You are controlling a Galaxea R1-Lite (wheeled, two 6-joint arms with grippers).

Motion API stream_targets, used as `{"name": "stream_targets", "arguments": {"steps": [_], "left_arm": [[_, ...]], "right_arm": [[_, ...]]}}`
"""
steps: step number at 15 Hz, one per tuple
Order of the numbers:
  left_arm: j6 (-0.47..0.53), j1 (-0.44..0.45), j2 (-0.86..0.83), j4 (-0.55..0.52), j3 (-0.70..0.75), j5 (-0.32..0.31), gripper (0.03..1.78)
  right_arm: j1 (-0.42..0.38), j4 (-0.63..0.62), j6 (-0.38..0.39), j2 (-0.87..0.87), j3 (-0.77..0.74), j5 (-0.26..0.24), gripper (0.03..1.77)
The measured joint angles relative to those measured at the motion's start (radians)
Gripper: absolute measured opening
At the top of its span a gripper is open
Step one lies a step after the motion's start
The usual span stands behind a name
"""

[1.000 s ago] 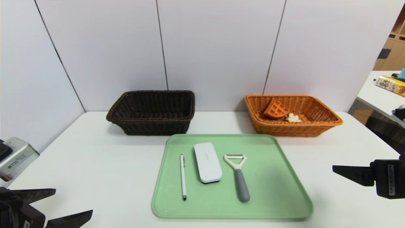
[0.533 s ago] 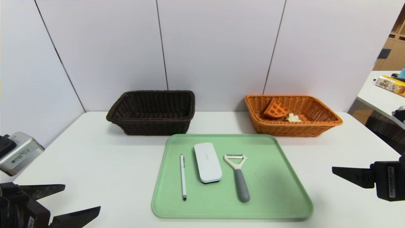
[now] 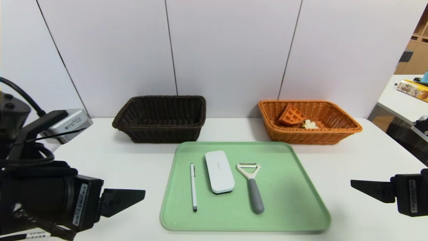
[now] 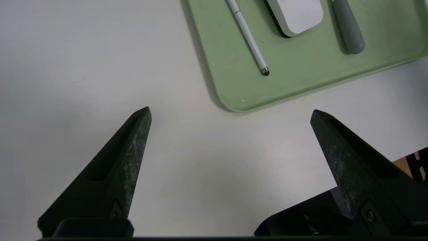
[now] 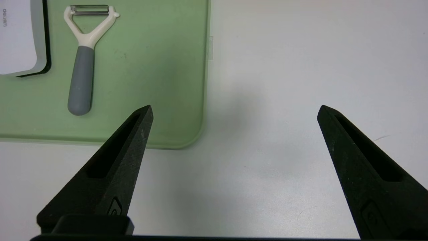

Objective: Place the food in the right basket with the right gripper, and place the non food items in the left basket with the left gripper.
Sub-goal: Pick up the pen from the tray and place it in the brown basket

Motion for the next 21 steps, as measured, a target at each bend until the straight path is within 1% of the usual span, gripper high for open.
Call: {"name": "stream_targets", "arguments": {"steps": [3, 5, 10, 14, 21], "left_arm": [[-0.070, -0.042, 0.112, 0.057, -0.099, 0.006, 1.69], [-0.099, -0.057, 0.179, 0.076, -0.146, 0.007, 1.69], [-0.152, -0.064, 0.323, 0.153, -0.254, 0.010, 1.69], [-0.188, -0.064, 0.425, 0.213, -0.330, 0.048, 1.69], [-0.267, -0.064, 0.571, 0.277, -0.465, 0.048, 1.69]], "right_arm": [[0.000, 0.000, -0.002, -0.002, 0.007, 0.000, 1.69], [0.000, -0.002, -0.004, -0.003, 0.007, 0.001, 1.69], [0.001, -0.002, -0.006, -0.003, 0.009, 0.000, 1.69], [0.001, -0.002, -0.009, -0.003, 0.009, 0.002, 1.69], [0.003, -0.001, -0.013, -0.004, 0.017, 0.000, 1.69]]}}
